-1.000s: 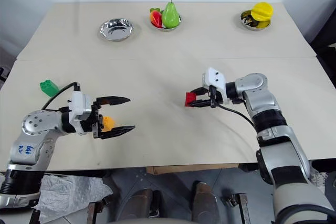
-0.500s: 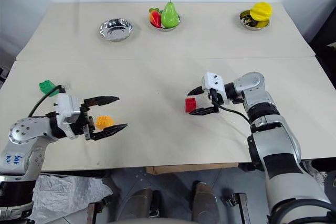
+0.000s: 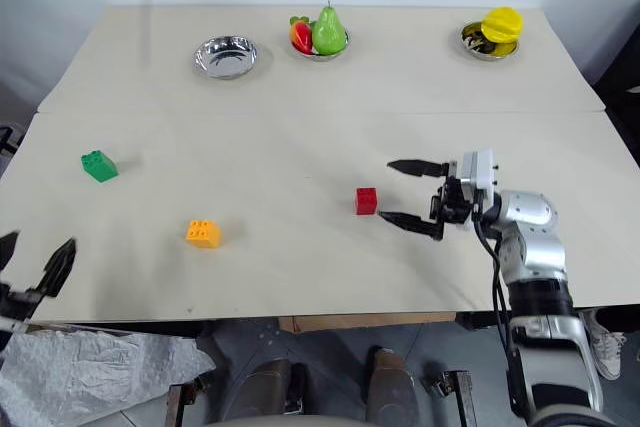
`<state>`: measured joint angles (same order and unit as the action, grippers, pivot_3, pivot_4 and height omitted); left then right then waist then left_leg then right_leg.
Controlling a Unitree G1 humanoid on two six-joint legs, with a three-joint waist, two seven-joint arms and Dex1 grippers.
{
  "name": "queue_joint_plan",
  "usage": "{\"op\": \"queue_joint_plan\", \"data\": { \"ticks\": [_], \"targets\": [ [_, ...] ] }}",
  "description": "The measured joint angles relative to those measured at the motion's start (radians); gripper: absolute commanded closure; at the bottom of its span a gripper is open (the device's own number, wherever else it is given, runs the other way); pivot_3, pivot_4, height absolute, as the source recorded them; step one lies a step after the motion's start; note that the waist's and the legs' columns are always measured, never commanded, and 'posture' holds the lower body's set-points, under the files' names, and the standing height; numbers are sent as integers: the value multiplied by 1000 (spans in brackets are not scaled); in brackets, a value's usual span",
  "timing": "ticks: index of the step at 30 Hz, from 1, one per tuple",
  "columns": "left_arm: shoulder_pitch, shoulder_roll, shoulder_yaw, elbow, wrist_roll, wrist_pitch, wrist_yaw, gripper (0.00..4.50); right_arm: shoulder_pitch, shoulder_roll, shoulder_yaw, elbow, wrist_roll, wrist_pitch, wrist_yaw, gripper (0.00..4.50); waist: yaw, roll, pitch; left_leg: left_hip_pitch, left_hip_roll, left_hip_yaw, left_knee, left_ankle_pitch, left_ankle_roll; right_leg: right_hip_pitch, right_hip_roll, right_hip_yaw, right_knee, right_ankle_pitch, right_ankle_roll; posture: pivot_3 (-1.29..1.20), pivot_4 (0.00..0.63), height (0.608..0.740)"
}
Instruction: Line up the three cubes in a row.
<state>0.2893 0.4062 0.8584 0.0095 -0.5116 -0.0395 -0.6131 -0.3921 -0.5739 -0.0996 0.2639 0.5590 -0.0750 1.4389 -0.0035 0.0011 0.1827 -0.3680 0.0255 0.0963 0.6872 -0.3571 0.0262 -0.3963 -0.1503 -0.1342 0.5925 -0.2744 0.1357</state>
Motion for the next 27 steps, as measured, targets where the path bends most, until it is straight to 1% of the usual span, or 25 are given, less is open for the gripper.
{"op": "queue_joint_plan", "data": {
  "ticks": [2, 5, 7, 10, 15, 16, 19, 25, 27],
  "targets": [
    [17, -18, 28, 40, -4, -8, 32, 0, 71, -12, -7, -2, -20, -34, 15, 22, 2, -1, 0, 0, 0, 1, 1, -1, 1, 0, 0, 1, 0, 0, 0, 0, 150, 740],
    [-1, -28, 21, 29, -9, -12, 60, 0, 82, -22, -19, -6, -23, -33, 11, 22, 3, -1, -1, 0, 1, 1, 3, -2, 1, 0, -1, 1, 1, 2, -2, 0, 150, 740],
    [-47, -38, -15, 1, -5, -7, 118, 0, 83, -33, -37, -25, -20, -27, -2, 22, 4, -1, -1, 0, 2, 1, 4, -2, 1, 0, 0, 1, 1, 2, -3, 0, 150, 740],
    [-155, -36, -80, -17, 20, 47, 227, 0, 76, -38, -41, -52, -17, 4, -13, 22, 3, -1, -1, 0, 2, 1, 4, -2, 0, 0, 1, 1, 1, 2, -3, 0, 150, 740],
    [-362, -17, -186, -84, 62, 251, 458, 0, 73, -40, -19, -105, -7, 74, -11, 22, 3, -2, -1, -1, 2, 1, 5, -2, 1, 0, 1, 0, 2, 2, -3, 0, 150, 740],
    [-432, -17, -212, -86, 67, 297, 513, 0, 68, -39, -12, -117, -5, 91, -12, 22, 3, -2, -1, -1, 2, 1, 6, -2, 1, 0, 1, 0, 2, 3, -3, 0, 150, 740],
    [-508, -12, -284, -86, 112, 361, 585, 0, 51, -36, -1, -144, 1, 119, -17, 22, 1, -2, -1, -1, 2, 2, 6, -3, 1, 0, 2, 1, 2, 3, -3, 0, 150, 740],
    [-679, -20, -334, 58, 204, 415, 752, 0, 39, -18, 22, -184, 3, 160, -31, 22, 4, -2, -1, -2, 1, 2, 9, -2, 0, 0, 4, 0, 2, 3, -3, 0, 150, 740],
    [-700, -20, -340, 89, 242, 409, 799, 0, 35, -14, 28, -196, 3, 166, -34, 22, 4, -2, -1, -2, 1, 2, 9, -3, 1, 0, 4, 0, 2, 3, -3, 0, 150, 740]
  ]
}}
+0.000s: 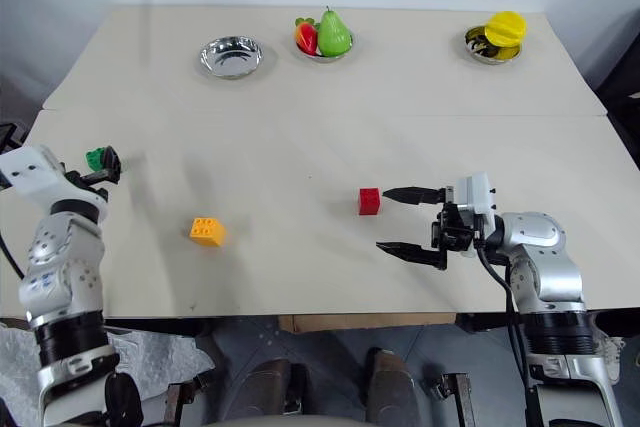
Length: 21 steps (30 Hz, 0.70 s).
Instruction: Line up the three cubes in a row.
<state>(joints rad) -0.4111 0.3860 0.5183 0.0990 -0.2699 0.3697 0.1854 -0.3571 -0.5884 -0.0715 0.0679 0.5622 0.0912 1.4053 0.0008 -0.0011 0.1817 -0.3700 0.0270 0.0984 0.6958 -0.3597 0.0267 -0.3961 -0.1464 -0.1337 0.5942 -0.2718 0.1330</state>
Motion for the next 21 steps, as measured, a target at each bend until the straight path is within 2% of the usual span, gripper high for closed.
{"op": "queue_joint_plan", "data": {
  "ticks": [5, 17, 20, 21],
  "targets": [
    [-14, -15, 5, 46, 16, -12, 34, 0, 5, 0, -3, -15, 0, 10, -12, 22, 2, 0, 0, 0, 0, 0, 0, 0, 0, 0, 0, 0, 0, 0, 0, 0, 150, 740],
    [-156, -10, -31, 356, 30, -158, -27, 0, 21, 4, -2, -66, 0, 22, -36, 22, 15, 0, 0, 0, -4, 0, 2, 0, 0, 0, 0, 0, 0, 0, 0, 0, 150, 740],
    [-168, -1, -48, 396, 42, -179, -29, 590, 23, 8, -2, -67, 0, 22, -37, 0, 17, 0, 0, 0, -4, 0, 2, 0, 0, 0, 0, 0, 0, 0, 1, 0, 150, 740],
    [-172, 4, -50, 407, 44, -186, -25, 938, 25, 9, -2, -67, 0, 22, -38, 0, 18, 0, 0, 0, -4, 0, 2, 0, 0, 0, 0, 0, 0, 0, 1, 0, 150, 740]
  ]
}}
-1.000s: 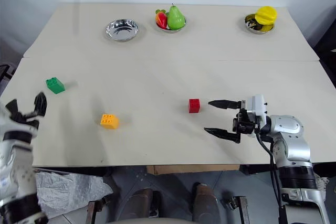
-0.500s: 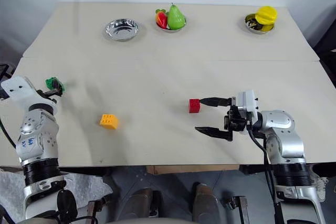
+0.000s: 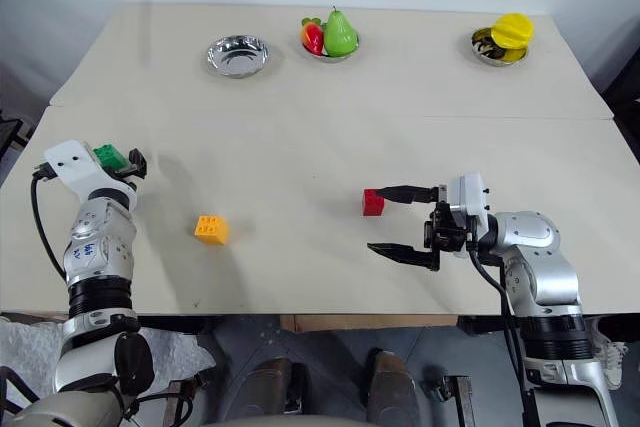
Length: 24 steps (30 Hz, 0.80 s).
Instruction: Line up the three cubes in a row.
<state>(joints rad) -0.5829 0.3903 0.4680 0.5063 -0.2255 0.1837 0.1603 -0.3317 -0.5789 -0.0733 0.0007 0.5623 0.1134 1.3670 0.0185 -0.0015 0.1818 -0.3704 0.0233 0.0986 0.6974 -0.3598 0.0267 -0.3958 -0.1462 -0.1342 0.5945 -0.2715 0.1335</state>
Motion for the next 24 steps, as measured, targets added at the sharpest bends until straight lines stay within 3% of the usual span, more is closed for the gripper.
{"op": "queue_joint_plan", "data": {
  "ticks": [7, 12, 17, 20, 24],
  "targets": [
    [-2, 16, -9, 23, 0, -44, -19, 3020, 18, 6, 2, -4, -1, -4, -12, 0, 3, 0, 0, 0, 0, 0, 0, 0, 0, 0, 0, 0, 0, 0, 0, 0, 150, 740],
    [-9, 43, -1, 73, -59, -92, -176, 3025, 48, 6, 2, -7, -3, -6, -22, 0, 4, 0, 0, 0, 0, 2, 0, 0, 0, 0, 0, 0, 0, 0, 0, 0, 150, 740],
    [-6, 139, -43, 24, -226, -82, -697, 3025, 100, -14, -23, -53, -1, -5, -38, 0, 2, -1, 0, -1, 0, 9, 0, 0, 0, -1, 1, -1, -1, 0, 0, 0, 150, 740],
    [-9, 254, -166, -95, -258, -65, -1060, 3025, 155, -62, -86, -75, 18, 1, -50, 0, 4, 0, 0, -1, -1, 9, 0, 0, 0, 0, 1, 0, -1, 0, 0, 0, 150, 740],
    [-130, 259, -346, -109, -253, -19, -1372, 3025, 239, -119, -180, -88, 41, 2, -55, 0, 12, 0, 0, -1, -1, 9, 0, 0, 0, 1, 1, 0, -1, 0, 0, 0, 150, 740]
  ]
}}
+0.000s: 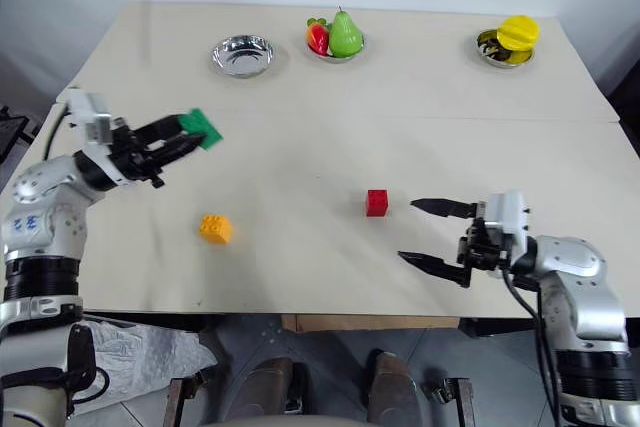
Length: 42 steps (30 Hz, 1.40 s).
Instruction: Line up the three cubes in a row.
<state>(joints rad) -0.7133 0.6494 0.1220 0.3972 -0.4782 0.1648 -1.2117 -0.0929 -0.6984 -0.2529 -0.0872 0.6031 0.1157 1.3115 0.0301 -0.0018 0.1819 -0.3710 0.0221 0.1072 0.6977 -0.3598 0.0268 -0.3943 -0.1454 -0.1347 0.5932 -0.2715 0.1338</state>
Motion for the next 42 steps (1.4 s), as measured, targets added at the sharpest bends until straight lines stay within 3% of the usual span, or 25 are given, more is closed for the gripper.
{"op": "queue_joint_plan", "data": {
  "ticks": [3, 9, 16, 25, 34, 38, 42],
  "targets": [
    [-88, -43, -108, 50, 51, -24, -111, 3025, 44, -8, -36, -7, 4, 0, -3, 0, -7, 0, 0, 1, 0, 1, 0, 0, 0, 0, 1, 1, 0, 0, 0, 0, 150, 740],
    [-280, -212, -319, 363, 259, -197, -213, 3025, 84, -6, -56, -73, 5, -4, -47, 0, -16, 0, 0, 0, 2, 3, -1, 0, 0, -1, 2, 2, -2, 0, 0, 0, 150, 740],
    [-369, -290, -337, 682, 397, -352, -154, 3025, 125, 3, -57, -122, 12, -4, -85, 0, -12, -1, 1, -1, 3, 3, 1, -1, 1, -3, 3, 3, -2, 0, 1, 0, 150, 740],
    [-402, -314, -315, 758, 444, -400, -139, 3025, 152, 4, -57, -134, 12, -14, -98, 0, -5, -1, 1, -1, 3, 3, 1, -1, 2, -2, 3, 3, -1, 0, 1, 0, 150, 740],
    [-403, -320, -281, 761, 462, -417, -135, 186, 100, 7, -24, -98, 11, -29, -94, 0, -6, -1, 1, -2, 4, 3, 2, -1, 2, -3, 3, 2, -1, 0, 1, 0, 150, 740],
    [-443, -292, -235, 747, 430, -427, -192, 186, 64, 7, -1, -66, 11, -28, -72, 0, -7, -2, 1, -2, 4, 3, 2, -1, 2, -3, 3, 2, -1, 0, 1, 0, 150, 740],
    [-484, -189, -166, 637, 369, -403, -278, 87, 1, 9, 44, -24, 23, -6, -27, 0, -14, -2, 1, -2, 4, 3, 2, -1, 2, -3, 3, 2, -1, 0, 1, 0, 150, 740]
  ]
}}
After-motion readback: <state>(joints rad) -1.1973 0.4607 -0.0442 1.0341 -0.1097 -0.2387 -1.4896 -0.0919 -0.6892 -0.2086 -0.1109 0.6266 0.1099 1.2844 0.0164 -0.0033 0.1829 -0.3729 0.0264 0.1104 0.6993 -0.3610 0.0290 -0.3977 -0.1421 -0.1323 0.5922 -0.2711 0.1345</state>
